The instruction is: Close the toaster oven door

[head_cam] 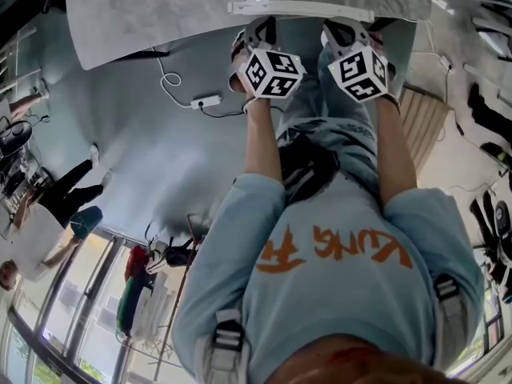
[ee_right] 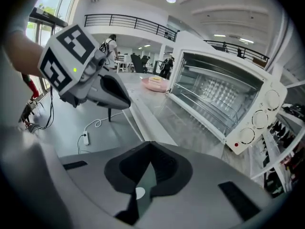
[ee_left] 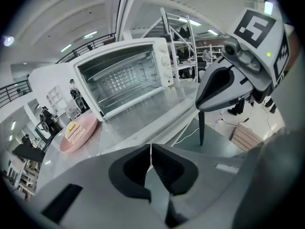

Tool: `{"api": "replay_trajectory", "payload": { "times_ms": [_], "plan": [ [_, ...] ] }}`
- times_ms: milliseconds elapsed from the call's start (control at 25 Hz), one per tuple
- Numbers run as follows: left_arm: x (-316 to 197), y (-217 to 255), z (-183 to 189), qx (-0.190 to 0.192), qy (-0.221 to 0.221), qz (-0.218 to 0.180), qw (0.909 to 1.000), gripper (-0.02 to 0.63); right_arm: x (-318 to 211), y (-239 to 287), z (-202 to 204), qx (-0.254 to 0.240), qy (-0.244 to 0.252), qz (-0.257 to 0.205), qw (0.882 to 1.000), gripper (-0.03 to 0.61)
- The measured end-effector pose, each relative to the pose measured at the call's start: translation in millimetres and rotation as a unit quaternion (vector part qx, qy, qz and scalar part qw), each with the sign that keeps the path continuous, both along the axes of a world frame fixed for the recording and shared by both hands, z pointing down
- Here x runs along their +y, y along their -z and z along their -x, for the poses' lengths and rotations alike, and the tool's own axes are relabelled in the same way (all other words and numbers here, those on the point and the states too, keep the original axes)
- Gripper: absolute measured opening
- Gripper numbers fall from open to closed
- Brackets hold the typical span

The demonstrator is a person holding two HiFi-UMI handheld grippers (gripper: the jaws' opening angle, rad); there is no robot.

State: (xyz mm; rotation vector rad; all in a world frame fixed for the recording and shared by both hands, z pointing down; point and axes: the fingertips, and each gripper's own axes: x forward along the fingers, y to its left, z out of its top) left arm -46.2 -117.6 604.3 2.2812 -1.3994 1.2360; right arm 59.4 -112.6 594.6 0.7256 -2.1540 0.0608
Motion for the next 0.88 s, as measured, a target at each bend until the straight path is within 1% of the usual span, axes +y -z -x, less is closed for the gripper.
{"api": "replay_trajectory", "payload": {
  "times_ms": [200,400,520,880],
  "plan": [
    [-6.6,1.0,4.5,0.002,0.015,-0.005,0.9999,0.003,0.3,-15.9,-4.1,0.027,-0.013,-0.002,1.000,-0.002],
    [-7.6,-1.3,7.4,-0.005,0.013,0.001,0.9999,0.003,-6.3,-17.3,-2.5,0.040,-0.023,-0.018,0.999,-0.002],
    [-8.7,-1.3,6.5,-0.020,0.011,0.005,0.9997,0.003,-7.0,-18.8,-4.8,0.048,-0.024,-0.024,0.998,-0.002],
    [-10.2,5.7,8.3,-0.037,0.006,-0.008,0.9993,0.008,-11.5,-8.7,-6.6,0.092,-0.019,-0.087,0.992,-0.002]
  ]
}}
